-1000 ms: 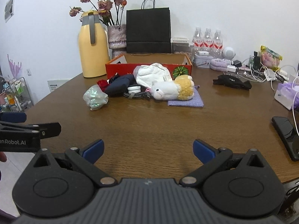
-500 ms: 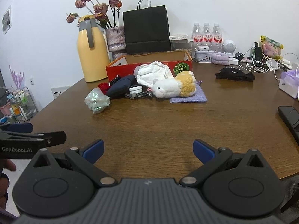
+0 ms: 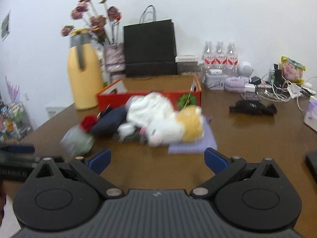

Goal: Organize objects
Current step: 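Grasp the clear plastic bag with the left tool while the right tool grasps the plush toy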

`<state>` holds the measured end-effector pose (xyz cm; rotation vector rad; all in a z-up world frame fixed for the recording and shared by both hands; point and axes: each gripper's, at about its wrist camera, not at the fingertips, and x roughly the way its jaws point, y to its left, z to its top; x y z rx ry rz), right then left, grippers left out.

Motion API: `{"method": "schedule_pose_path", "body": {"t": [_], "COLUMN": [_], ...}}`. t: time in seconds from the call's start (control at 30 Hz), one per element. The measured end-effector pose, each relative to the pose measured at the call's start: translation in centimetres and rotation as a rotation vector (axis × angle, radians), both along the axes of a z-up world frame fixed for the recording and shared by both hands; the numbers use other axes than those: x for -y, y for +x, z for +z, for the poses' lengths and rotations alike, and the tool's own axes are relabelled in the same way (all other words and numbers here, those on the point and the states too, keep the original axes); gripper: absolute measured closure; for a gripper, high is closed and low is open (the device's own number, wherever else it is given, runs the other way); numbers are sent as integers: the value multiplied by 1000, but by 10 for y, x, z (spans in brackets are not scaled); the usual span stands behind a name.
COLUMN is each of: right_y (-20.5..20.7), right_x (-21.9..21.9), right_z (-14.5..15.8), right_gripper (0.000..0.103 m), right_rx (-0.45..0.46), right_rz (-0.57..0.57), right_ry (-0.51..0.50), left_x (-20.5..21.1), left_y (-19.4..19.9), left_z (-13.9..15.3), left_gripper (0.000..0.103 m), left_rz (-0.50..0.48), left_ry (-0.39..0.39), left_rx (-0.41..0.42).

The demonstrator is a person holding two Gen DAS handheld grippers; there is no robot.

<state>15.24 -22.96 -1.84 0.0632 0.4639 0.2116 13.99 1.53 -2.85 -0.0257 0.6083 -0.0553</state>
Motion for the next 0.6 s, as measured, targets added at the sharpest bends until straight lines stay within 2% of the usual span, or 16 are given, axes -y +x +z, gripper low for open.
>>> {"method": "schedule_pose_path", "body": {"t": [0.17,0.23,0.27,0.3,0.33,0.5,0.6], "right_y": [97,135,148,156,159,140,100], "right_x": [14,18,20,22,24,29,31], "right_z": [-8,-22,-28,-35,-39,-33,-14], "right_gripper": [23,31,45,56,55,67,70], "right_rx": [-21,-99,-129,-156,-167,-142,-80], "right_rz": [-45,-63,-63,-68,-68,-84,-84], "right_ry": [-16,-34,-33,-23,-6,36,41], "left_x": [-7,-10,-10,-10,-9,-4,-2], "left_y": [51,64,68,71,73,60,40], "left_z": [-14,-22,-24,-25,-26,-21,-12], "left_gripper": [13,21,25,39,52,56,57], "left_rz": [17,8,2,-5,-13,-36,-58], "left_ry": [21,6,0,-4,-3,-7,-14], "left_rx": [-10,-43,-53,-60,-69,-63,-50]}}
